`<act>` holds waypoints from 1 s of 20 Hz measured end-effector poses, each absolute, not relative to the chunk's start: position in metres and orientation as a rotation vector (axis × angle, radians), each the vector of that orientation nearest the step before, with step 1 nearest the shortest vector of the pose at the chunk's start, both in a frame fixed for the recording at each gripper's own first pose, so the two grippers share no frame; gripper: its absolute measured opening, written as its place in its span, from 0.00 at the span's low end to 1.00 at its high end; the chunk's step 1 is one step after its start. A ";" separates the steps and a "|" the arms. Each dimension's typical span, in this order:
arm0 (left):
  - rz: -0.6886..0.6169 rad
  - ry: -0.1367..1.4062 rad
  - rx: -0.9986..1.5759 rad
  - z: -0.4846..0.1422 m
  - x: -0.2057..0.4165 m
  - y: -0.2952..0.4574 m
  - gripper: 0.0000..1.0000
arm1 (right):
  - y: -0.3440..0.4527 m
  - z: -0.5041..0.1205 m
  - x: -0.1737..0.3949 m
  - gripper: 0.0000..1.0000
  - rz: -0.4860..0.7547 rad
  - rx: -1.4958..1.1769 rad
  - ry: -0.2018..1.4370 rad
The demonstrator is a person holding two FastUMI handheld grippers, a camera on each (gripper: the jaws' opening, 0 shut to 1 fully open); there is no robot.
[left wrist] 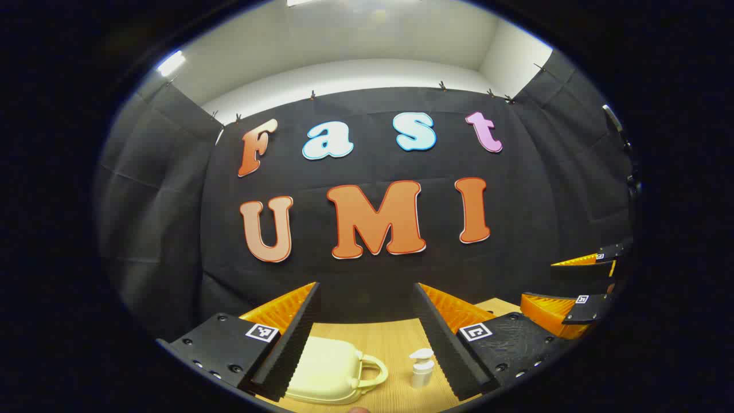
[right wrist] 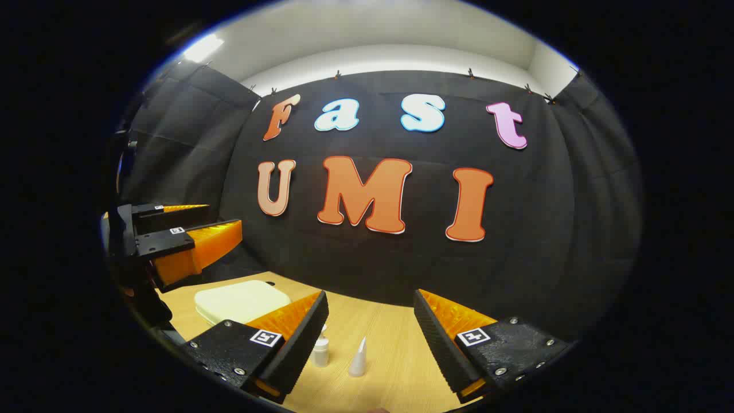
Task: First open the suitcase, pack the skin care products into it, and then close the suitcase.
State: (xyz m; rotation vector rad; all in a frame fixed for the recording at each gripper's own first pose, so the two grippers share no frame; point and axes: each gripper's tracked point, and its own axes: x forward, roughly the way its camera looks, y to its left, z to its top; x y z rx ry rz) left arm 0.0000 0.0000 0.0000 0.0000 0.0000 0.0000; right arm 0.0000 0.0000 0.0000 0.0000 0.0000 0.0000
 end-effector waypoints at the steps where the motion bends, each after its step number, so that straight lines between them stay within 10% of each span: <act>1: 0.008 0.016 0.000 -0.002 0.000 0.001 0.99 | 0.001 -0.005 0.006 0.95 0.008 0.010 0.024; 20: -0.126 0.059 0.043 -0.018 0.009 -0.012 0.99 | -0.012 0.005 0.028 0.95 -0.182 0.036 0.036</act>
